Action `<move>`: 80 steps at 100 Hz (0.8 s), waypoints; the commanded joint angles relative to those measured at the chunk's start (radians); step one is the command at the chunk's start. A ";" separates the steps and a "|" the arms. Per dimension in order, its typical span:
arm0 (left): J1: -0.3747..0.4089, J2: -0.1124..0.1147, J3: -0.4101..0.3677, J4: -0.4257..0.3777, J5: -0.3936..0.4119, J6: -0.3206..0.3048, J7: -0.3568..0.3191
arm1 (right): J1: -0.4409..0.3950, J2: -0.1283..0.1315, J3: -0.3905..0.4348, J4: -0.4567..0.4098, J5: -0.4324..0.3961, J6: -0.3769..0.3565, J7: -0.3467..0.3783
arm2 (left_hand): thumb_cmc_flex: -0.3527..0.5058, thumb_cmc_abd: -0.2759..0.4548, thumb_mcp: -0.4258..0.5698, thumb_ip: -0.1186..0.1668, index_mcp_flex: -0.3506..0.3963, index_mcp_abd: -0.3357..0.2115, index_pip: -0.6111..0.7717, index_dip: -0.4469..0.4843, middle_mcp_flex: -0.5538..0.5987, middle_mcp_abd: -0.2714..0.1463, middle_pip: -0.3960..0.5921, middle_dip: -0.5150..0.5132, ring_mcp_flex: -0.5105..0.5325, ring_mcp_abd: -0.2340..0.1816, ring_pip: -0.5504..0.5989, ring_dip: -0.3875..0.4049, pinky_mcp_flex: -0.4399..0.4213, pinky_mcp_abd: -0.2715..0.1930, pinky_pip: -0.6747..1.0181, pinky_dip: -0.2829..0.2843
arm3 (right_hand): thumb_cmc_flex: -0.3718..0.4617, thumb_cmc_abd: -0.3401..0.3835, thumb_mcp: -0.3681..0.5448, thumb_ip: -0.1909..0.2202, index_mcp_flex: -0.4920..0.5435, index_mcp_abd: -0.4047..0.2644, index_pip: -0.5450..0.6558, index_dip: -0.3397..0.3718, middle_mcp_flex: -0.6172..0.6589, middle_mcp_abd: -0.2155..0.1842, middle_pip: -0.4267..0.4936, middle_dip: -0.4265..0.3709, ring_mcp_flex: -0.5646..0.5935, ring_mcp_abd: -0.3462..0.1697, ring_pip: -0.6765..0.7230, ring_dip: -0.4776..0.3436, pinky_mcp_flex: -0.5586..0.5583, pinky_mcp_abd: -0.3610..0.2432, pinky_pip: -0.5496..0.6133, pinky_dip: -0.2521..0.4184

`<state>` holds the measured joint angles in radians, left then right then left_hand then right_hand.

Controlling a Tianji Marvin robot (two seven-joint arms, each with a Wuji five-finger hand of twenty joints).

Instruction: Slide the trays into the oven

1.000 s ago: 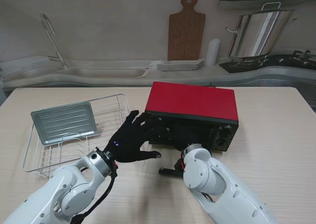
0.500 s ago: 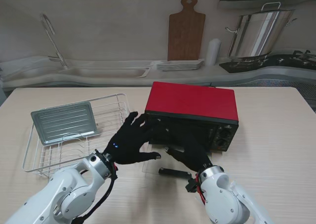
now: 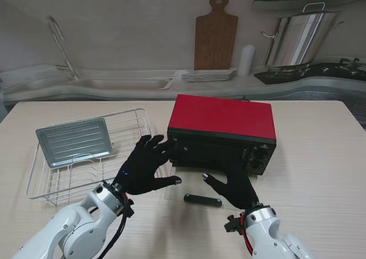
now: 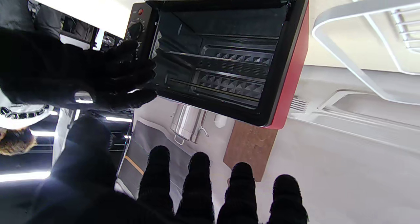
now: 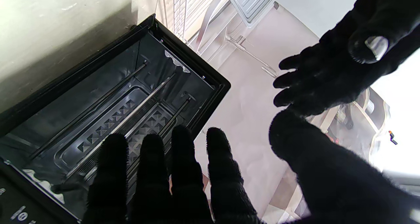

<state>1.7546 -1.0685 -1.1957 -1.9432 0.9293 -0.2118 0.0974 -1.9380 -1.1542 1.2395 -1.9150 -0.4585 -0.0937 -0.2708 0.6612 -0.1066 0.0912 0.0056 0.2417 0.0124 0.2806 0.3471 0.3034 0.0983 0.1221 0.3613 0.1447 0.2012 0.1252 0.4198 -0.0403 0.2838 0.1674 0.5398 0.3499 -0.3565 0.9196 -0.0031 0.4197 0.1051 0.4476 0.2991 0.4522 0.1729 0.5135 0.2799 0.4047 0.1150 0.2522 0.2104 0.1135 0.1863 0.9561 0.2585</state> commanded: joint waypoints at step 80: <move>0.265 -0.079 -0.318 -0.137 -0.264 0.213 0.117 | -0.058 0.000 0.045 0.001 -0.012 -0.075 0.031 | 0.066 0.010 0.037 0.013 0.009 0.042 0.044 0.005 -0.002 0.023 0.024 0.001 0.017 0.028 0.029 0.017 0.016 0.034 -0.010 0.019 | -0.036 -0.033 0.034 0.063 -0.114 -0.041 0.030 -0.045 -0.094 -0.078 -0.033 -0.010 -0.091 -0.095 -0.061 -0.037 -0.060 0.001 -0.065 -0.042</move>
<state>2.0084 -1.1456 -1.4843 -2.0725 0.6476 -0.0241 0.2294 -1.9847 -1.1520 1.2859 -1.9119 -0.4677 -0.1661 -0.2554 0.7124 -0.1058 0.0968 0.0056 0.2429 0.0421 0.3144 0.3471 0.3034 0.1138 0.1355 0.3613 0.1464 0.2271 0.1347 0.4215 -0.0194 0.3099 0.1674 0.5396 0.3500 -0.3830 0.9388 -0.0031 0.3388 0.0854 0.4724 0.2668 0.3906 0.1328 0.4921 0.2799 0.3430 0.0594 0.2051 0.1870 0.0647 0.1925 0.9185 0.2306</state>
